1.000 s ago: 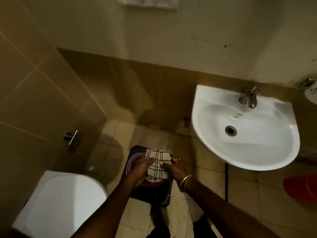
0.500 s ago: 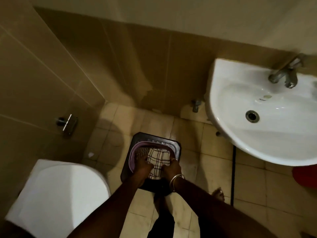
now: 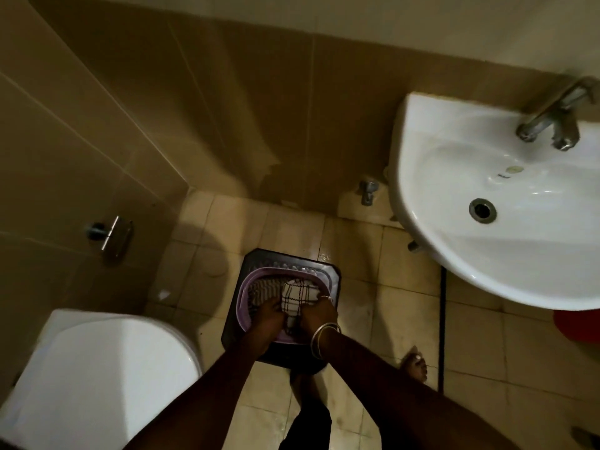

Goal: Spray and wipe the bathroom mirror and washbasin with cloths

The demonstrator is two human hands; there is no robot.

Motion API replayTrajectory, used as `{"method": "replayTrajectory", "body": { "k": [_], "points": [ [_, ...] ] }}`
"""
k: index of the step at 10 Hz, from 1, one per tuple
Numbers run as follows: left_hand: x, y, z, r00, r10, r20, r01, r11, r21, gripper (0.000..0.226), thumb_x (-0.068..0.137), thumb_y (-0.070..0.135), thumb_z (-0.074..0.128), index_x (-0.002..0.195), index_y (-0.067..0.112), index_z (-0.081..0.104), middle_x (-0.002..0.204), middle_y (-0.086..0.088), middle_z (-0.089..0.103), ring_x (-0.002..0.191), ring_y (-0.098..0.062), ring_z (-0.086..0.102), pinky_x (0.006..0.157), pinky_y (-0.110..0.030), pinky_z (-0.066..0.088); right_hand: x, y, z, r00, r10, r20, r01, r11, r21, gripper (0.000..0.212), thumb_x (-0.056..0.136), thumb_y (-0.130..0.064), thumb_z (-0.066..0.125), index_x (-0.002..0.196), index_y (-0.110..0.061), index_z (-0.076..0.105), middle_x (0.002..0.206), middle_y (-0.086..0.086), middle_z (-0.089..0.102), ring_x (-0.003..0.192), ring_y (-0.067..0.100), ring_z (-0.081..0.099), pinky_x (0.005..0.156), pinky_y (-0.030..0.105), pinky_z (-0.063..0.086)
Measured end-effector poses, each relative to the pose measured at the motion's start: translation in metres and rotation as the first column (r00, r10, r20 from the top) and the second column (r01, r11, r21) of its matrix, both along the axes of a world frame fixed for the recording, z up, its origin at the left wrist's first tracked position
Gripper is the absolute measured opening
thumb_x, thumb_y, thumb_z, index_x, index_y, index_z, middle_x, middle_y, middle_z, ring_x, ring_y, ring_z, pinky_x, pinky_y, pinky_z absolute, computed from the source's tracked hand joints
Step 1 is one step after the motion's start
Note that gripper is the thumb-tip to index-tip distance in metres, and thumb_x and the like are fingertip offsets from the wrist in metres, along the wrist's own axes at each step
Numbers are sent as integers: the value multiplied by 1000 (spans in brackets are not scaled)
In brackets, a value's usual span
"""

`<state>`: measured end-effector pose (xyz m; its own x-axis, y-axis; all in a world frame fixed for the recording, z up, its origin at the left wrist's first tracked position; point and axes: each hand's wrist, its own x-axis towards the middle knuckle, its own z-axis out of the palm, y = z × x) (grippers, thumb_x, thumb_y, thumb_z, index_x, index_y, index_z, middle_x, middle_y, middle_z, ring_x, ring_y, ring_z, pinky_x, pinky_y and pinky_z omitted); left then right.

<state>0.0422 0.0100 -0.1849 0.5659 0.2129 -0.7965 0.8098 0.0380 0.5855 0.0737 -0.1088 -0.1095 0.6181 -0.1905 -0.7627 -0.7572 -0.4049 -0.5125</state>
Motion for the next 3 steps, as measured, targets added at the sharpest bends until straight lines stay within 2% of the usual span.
{"method": "replayTrajectory", "body": {
  "k": [1, 2, 3],
  "points": [
    [0, -3, 25, 998, -49, 34, 44, 989, 142, 31, 95, -6, 52, 122, 2, 65, 125, -9, 68, 115, -28, 62, 103, -37, 51, 0, -19, 33, 996, 76, 48, -78, 996, 34, 42, 96, -5, 55, 138, -10, 56, 114, 13, 70, 107, 29, 67, 87, 27, 51],
    [-4, -14, 58, 989, -17, 148, -15, 977, 213, 26, 91, -12, 55, 110, 0, 69, 112, -14, 70, 107, -32, 65, 81, -18, 50, -4, -44, 55, 979, 177, 101, -182, 982, 53, 31, 100, -5, 52, 130, -7, 60, 119, 15, 68, 98, 24, 63, 71, 17, 46],
    [-15, -30, 81, 956, -66, 285, -9, 967, 253, 18, 87, 10, 67, 105, 12, 72, 109, -12, 74, 103, -31, 68, 94, -37, 57, -16, -72, 73, 960, 236, 150, -240, 971, 9, 19, 96, -12, 56, 107, -14, 71, 102, 6, 73, 95, 22, 68, 81, 29, 54]
  ]
}}
